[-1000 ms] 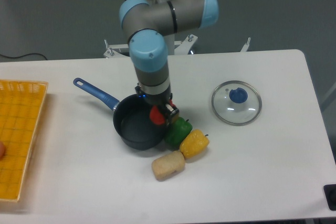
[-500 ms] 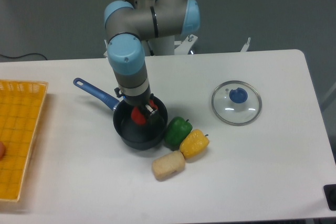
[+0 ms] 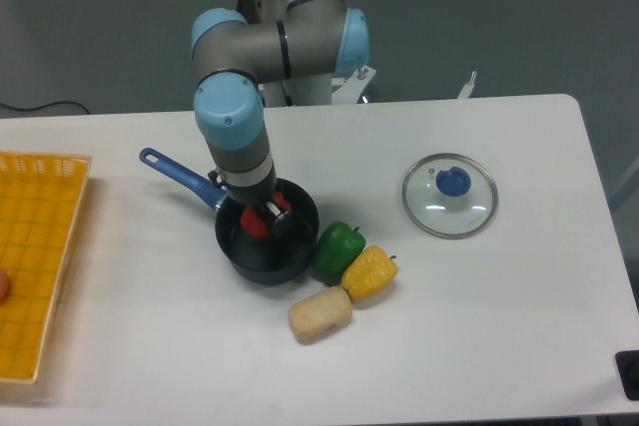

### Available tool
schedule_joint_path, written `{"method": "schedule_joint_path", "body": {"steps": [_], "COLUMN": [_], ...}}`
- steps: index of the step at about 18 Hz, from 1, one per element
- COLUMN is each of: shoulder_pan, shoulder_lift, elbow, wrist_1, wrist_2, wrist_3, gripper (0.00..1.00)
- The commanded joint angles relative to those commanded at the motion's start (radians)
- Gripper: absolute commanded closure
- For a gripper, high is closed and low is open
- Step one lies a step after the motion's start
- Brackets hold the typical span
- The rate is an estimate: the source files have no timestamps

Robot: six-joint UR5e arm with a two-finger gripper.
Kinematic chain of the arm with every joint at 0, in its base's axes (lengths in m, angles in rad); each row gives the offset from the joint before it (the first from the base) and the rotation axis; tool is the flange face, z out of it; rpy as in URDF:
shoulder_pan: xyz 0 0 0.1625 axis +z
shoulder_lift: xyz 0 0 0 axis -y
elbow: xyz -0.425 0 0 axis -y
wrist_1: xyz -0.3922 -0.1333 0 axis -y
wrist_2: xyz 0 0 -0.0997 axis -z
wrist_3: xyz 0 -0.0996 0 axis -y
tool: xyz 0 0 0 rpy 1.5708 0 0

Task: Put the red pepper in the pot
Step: 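Lower the red pepper into the saucepan, then open the gripper to release the red pepper inside the saucepan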

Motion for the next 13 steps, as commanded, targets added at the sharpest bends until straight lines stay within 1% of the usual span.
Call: {"method": "schedule_joint_path", "body": {"steps": [5, 13], "shoulder_pan": [0.003, 0.008], "shoulder_lift": [-0.021, -0.048], "elbow": [0.002, 0.002], "wrist_1": [0.021, 0.023], "wrist_2": [0.003, 0.011], "wrist_3": [0.003, 0.003], "gripper": [0.68, 0.68]}}
